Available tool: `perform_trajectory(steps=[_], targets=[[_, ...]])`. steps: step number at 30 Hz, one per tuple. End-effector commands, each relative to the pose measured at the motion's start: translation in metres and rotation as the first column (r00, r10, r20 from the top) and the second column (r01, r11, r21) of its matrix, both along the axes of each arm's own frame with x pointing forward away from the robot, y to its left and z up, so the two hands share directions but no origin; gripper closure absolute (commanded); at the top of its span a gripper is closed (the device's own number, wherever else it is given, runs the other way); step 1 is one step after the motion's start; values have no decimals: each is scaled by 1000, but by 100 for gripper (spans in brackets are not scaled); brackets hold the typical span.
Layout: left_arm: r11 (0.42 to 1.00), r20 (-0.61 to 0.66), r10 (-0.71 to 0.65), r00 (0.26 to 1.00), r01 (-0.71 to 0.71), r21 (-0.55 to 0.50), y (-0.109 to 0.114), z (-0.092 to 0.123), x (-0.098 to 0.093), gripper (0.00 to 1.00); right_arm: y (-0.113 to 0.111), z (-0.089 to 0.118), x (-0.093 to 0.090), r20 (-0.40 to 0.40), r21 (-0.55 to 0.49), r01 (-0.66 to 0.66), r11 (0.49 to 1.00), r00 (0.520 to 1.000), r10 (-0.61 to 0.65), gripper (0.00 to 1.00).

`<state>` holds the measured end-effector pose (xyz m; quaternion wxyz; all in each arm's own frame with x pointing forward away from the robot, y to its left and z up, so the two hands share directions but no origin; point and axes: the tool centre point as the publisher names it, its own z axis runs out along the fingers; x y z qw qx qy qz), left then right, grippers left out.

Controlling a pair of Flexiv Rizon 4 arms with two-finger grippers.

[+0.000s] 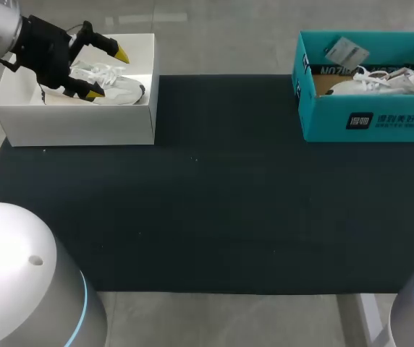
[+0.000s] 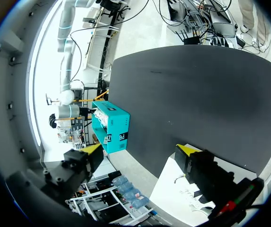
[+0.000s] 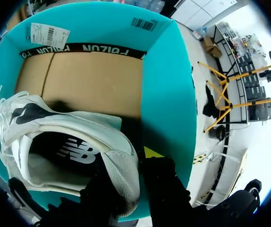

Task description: Take the shoe out of the shoebox, open the shoe tongue, remove and reinsert the insole, then place the shoe into the shoebox

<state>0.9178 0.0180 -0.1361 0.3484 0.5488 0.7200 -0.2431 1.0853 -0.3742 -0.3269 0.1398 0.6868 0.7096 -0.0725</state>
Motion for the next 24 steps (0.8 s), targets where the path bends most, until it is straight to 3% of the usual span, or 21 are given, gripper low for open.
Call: perform_trajectory(steps=[1,14,15,16,17,24], targets=[[1000,0,1,1000,-1,3,0,0,0,0,-1,-16,11,-24,18,4,1000,1000,-3,100],[1000,0,1,1000,-1,3,0,0,0,0,-3,-39,7,-62,73,57,996,997,-53,100],[1000,0,1,1000,-1,3,0,0,0,0,-3,-39,7,-60,77,60,995,997,-55,66],[1000,0,1,1000,-1,3,0,0,0,0,-3,-37,6,-60,76,60,995,997,-55,45],[1000,0,1,1000,-1,3,0,0,0,0,-3,-35,5,-57,76,61,995,997,-57,3],[1000,0,1,1000,-1,3,0,0,0,0,3,-12,-1,-29,62,61,996,998,-59,0]])
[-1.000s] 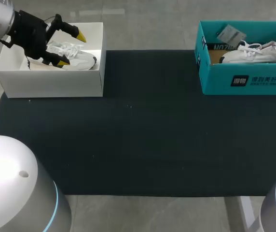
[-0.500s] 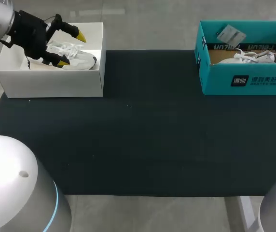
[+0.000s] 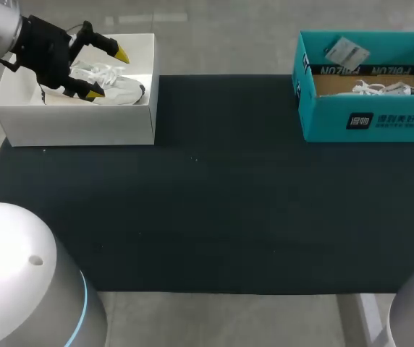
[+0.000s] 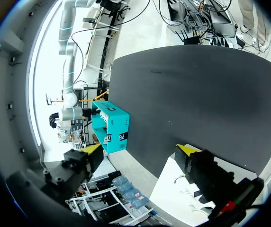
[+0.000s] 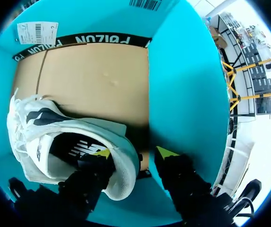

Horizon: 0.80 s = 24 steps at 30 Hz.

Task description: Take the shoe out of the shoebox, open the shoe tongue, remove and reinsert the insole, then place the shoe into the shoebox

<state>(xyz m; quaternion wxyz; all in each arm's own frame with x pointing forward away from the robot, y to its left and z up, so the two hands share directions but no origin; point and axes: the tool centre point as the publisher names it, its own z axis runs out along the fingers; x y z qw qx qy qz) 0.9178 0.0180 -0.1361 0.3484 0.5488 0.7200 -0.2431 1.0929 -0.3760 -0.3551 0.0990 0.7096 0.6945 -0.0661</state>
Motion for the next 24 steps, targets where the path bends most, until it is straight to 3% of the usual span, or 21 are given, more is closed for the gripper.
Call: perform_trajectory(steps=[1,7,17,24], targets=[[1000,0,1,1000,-1,3,0,0,0,0,7,20,-9,20,-9,1,1000,1000,-1,0],[1000,0,1,1000,-1,3,0,0,0,0,20,56,-16,84,-13,-10,1000,996,11,0],[1000,0,1,1000,-1,3,0,0,0,0,47,112,-34,194,106,-30,994,981,9,0],[1000,0,1,1000,-1,3,0,0,0,0,79,132,-50,247,128,-214,968,953,178,0]])
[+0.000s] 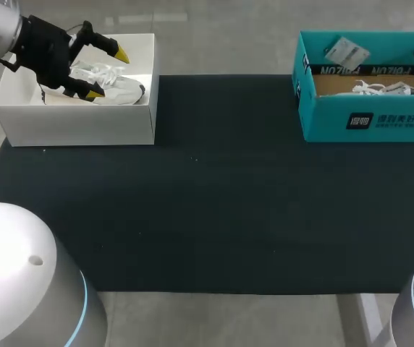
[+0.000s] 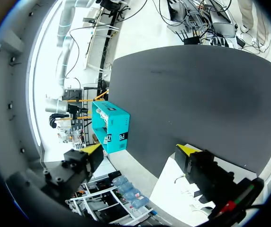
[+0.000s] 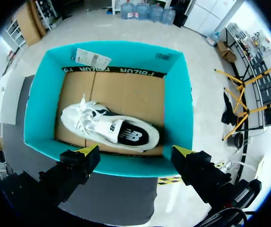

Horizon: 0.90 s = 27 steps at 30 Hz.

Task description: Take the shoe out of the shoebox, open the shoe tongue, remove and reinsert the insole, then place the shoe into the shoebox

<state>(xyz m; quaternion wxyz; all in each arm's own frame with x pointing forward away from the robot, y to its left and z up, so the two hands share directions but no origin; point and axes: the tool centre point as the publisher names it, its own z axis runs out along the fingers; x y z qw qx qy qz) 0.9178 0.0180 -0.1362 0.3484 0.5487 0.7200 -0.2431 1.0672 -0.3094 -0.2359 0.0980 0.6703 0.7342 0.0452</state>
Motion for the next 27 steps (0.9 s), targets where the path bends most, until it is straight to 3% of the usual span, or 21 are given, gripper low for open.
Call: perform_trajectory(steps=[1,3,7,22,27], targets=[[1000,0,1,1000,-1,3,0,0,0,0,15,16,-27,118,16,-68,998,991,66,0],[1000,0,1,1000,-1,3,0,0,0,0,21,20,-33,96,-2,-97,995,991,96,0],[1000,0,1,1000,-1,3,0,0,0,0,36,29,-44,126,-11,-142,990,982,142,0],[1000,0,1,1000,-1,3,0,0,0,0,36,29,-44,126,-11,-142,990,982,142,0],[965,-229,255,939,-263,-3,7,16,35,0,36,29,-44,126,-11,-142,990,982,142,0]])
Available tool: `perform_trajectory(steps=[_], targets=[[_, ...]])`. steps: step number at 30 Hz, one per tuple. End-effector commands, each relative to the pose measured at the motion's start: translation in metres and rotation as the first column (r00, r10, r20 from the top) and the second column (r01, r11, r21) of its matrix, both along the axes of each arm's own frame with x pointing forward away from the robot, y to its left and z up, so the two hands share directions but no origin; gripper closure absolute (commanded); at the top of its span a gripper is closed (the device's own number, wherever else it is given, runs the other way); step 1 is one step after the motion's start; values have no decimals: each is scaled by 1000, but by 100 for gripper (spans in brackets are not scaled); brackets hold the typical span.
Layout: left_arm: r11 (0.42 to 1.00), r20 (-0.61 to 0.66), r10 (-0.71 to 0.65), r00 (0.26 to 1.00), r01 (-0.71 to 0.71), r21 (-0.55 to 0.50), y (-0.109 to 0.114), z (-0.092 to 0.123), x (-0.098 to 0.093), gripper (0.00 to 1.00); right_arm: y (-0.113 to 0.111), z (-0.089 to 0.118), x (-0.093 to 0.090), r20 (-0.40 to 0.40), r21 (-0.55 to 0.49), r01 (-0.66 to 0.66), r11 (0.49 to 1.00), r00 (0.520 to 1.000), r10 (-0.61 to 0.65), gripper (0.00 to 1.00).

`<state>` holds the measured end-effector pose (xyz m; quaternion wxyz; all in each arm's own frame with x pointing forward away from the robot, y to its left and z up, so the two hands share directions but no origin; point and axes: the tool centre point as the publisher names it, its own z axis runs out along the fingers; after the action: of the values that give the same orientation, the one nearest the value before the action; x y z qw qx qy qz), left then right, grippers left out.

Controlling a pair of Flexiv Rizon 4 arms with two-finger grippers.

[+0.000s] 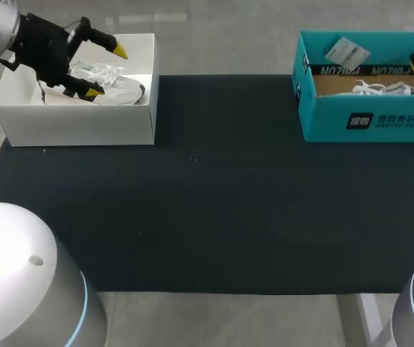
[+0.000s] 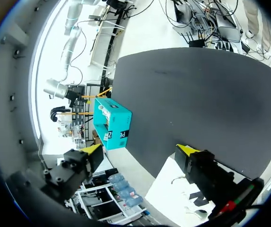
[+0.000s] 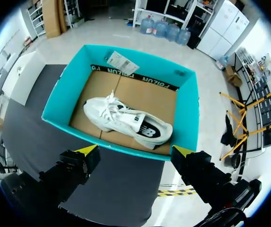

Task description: Take the shoe out of the shoebox, open the shoe tongue, remove and reinsert the insole, then place the shoe into the shoebox

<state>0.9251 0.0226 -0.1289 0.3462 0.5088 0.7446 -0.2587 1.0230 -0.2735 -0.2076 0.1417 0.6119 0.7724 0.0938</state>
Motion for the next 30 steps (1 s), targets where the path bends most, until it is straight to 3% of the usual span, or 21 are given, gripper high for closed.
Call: perform_trajectory(steps=[1,5,7,9,16,22,25,27,30], targets=[[965,-194,261,945,-261,27,6,9,38,0,0,0,0,0,0,0,1000,1000,0,0],[865,-236,499,834,-496,79,23,5,74,0,0,0,0,0,0,0,1000,1000,0,0],[829,-285,553,783,-550,96,31,4,85,0,0,0,0,0,0,0,1000,1000,0,0],[776,-254,628,736,-618,127,38,-3,98,0,0,0,0,0,0,0,1000,1000,0,0],[552,-281,825,491,-807,211,63,-26,142,0,0,0,0,0,0,0,1000,1000,0,0],[326,-321,915,244,-917,230,82,-36,165,0,0,0,0,0,0,0,1000,1000,0,0],[235,-335,930,150,-944,230,86,-37,167,0,0,0,0,0,0,0,1000,1000,0,0],[231,-342,926,161,-957,174,87,-34,165,0,0,0,0,0,0,0,1000,1000,0,0],[231,-342,926,161,-957,174,87,-34,165,0,0,0,0,0,0,0,1000,1000,0,0]])
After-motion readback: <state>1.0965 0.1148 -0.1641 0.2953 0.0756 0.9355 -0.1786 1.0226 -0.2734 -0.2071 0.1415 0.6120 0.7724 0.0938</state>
